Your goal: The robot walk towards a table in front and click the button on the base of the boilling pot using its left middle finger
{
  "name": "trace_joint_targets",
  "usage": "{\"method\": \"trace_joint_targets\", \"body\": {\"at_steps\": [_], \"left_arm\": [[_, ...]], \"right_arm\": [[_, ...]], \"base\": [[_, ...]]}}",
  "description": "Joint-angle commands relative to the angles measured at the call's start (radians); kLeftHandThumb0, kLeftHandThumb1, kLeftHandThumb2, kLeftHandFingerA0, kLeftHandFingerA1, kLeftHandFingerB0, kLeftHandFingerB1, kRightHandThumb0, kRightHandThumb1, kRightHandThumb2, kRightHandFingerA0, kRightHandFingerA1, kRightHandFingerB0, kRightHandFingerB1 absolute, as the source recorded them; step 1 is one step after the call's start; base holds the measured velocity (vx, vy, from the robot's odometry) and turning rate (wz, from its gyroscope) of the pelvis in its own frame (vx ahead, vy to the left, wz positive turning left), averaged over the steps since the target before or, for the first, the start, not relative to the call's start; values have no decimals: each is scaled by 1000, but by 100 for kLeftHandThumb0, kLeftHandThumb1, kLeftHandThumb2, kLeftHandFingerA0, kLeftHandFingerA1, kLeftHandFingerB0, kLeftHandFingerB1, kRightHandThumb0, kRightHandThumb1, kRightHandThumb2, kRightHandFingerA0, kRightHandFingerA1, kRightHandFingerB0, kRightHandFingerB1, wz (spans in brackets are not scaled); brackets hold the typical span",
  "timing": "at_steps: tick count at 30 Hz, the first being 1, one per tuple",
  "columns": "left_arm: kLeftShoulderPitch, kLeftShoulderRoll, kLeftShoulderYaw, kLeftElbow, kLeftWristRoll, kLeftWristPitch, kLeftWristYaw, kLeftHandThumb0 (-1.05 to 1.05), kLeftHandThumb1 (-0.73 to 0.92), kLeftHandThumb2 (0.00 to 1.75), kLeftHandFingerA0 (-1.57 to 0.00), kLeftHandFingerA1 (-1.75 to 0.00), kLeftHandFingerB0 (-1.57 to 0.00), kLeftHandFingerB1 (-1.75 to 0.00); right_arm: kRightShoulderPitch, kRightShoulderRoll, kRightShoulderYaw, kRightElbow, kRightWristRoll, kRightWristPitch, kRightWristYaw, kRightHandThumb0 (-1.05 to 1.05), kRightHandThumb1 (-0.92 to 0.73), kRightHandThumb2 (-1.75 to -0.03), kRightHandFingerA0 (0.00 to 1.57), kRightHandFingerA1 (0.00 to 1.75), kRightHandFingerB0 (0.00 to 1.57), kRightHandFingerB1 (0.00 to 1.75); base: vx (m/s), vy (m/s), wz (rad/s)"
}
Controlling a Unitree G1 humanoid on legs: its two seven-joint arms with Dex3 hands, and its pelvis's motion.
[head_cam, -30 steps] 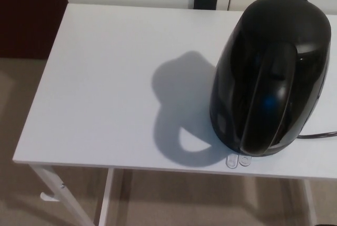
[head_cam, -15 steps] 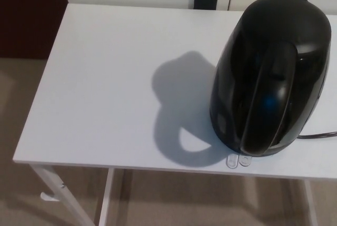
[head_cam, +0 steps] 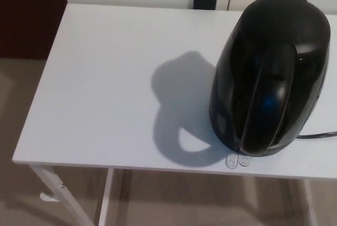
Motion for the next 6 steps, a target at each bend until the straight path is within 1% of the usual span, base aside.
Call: {"method": "trace_joint_targets", "body": {"at_steps": [1, 6], "left_arm": [[-28, 23, 55, 19, -133, 13, -152, -58, 45, 75, -19, -43, -10, -38], [-39, 30, 67, -11, -153, 42, -183, -55, 46, 73, -19, -41, -11, -37]], "right_arm": [[-35, 4, 4, 14, 2, 11, -15, -37, -63, -58, 53, 46, 45, 40], [-69, 2, 3, 20, 5, 20, -17, -38, -63, -58, 54, 46, 45, 40]], "base": [[0, 0, 0], [0, 0, 0]]}}
